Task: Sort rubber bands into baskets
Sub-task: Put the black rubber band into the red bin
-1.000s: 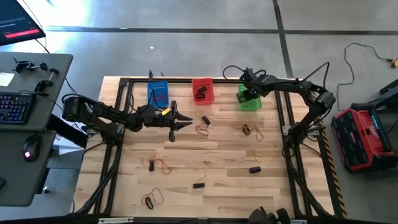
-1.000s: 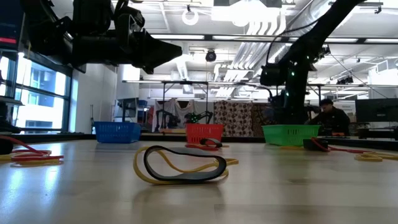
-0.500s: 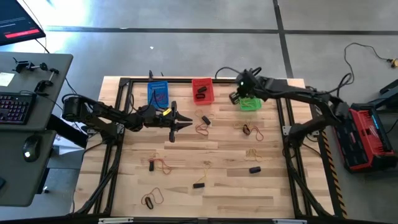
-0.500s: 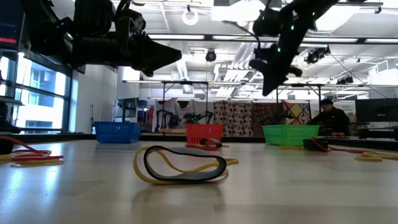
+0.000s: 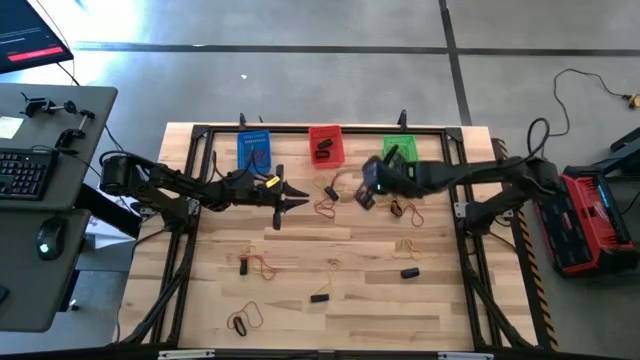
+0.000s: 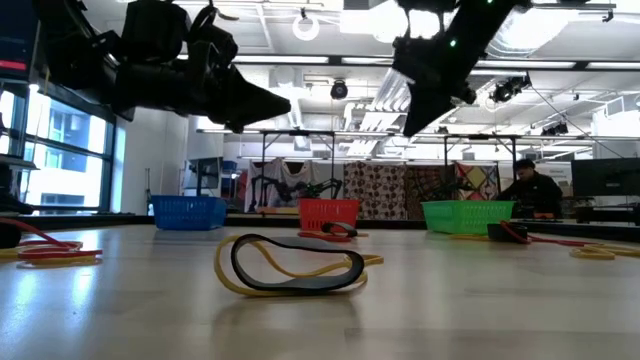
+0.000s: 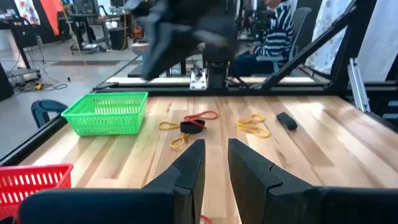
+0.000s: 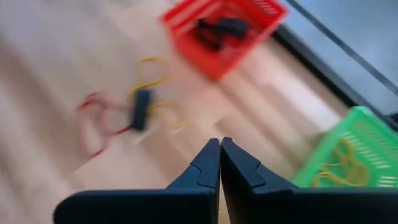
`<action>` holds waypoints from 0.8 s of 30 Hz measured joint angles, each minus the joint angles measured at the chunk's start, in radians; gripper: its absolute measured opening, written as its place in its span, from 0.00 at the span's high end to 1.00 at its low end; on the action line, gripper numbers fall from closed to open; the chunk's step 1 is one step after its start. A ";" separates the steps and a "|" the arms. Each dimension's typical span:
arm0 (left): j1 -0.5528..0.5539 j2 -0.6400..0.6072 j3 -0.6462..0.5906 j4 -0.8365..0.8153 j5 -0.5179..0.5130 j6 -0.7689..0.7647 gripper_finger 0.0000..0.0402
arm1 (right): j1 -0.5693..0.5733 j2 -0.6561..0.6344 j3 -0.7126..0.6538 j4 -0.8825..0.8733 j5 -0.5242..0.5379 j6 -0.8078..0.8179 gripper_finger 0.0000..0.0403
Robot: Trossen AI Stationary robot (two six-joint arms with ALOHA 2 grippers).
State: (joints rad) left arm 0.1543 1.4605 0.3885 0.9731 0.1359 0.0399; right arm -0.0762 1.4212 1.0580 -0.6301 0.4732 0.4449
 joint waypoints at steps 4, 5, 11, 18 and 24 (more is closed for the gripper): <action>-0.002 0.000 0.000 -0.010 0.001 0.015 0.84 | 0.125 0.000 0.000 -0.040 -0.003 0.078 1.00; -0.003 0.000 0.000 -0.011 0.001 0.015 0.84 | 0.156 0.000 0.000 -0.056 -0.003 0.103 1.00; -0.012 0.000 0.000 -0.012 0.002 0.016 0.84 | 0.342 0.000 0.000 -0.164 -0.070 0.305 1.00; -0.012 0.000 0.000 -0.013 0.004 0.016 0.84 | 0.530 0.000 0.000 -0.280 -0.028 0.542 1.00; -0.012 0.000 0.000 -0.013 0.004 0.014 0.84 | 0.640 0.007 0.000 -0.317 -0.031 0.683 0.99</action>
State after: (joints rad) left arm 0.1421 1.4605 0.3885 0.9604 0.1398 0.0541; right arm 0.5637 1.4284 1.0576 -0.9470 0.4419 1.1278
